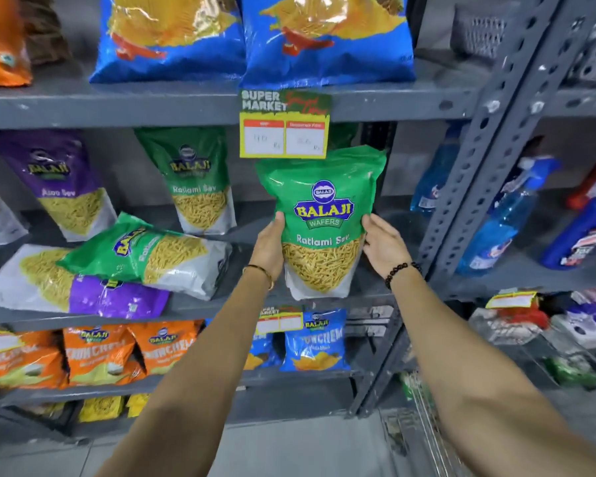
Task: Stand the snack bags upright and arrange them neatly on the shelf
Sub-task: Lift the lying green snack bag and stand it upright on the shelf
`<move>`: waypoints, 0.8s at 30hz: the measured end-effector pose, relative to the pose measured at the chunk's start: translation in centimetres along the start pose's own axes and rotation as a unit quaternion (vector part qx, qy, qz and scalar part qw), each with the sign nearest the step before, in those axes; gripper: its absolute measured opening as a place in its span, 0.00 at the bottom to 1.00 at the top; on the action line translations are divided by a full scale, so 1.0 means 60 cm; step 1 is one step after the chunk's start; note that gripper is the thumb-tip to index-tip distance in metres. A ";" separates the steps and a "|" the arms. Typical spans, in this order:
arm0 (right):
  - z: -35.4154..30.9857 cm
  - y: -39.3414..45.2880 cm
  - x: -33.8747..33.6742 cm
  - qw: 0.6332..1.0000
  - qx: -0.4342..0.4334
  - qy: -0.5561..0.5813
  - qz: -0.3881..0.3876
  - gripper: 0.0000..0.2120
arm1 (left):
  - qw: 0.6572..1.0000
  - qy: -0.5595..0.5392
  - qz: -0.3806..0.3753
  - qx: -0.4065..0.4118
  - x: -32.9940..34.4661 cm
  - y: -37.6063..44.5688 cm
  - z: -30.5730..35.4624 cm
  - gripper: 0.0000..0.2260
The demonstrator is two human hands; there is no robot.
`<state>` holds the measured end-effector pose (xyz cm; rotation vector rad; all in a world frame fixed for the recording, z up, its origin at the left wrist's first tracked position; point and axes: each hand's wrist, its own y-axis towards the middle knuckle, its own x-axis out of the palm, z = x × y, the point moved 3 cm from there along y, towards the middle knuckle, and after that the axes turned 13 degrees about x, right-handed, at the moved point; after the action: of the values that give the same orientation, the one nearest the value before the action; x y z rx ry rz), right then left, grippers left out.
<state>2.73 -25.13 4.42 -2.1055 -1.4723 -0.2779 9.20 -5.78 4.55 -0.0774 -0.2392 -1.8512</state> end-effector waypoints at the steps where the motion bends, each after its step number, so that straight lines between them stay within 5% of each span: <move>1: -0.009 0.011 -0.001 1.000 -0.007 0.000 0.012 0.21 | 1.000 -0.012 -0.009 0.001 0.004 0.018 0.000 0.17; 18: -0.011 0.068 -0.015 0.996 -0.009 -0.006 0.091 0.09 | 0.996 -0.080 0.005 -0.034 0.004 0.073 -0.033 0.16; 22: 0.022 0.044 -0.009 0.981 0.002 0.030 0.190 0.19 | 0.992 -0.090 0.014 -0.082 -0.033 0.018 -0.020 0.11; 24: 0.047 0.026 -0.003 0.967 0.019 0.057 0.249 0.16 | 0.991 -0.095 0.005 -0.097 -0.058 -0.018 -0.016 0.18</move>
<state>3.69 -24.12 1.54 -2.3000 -0.8357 -0.1711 9.25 -2.42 2.86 -0.3902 -0.1891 -1.8537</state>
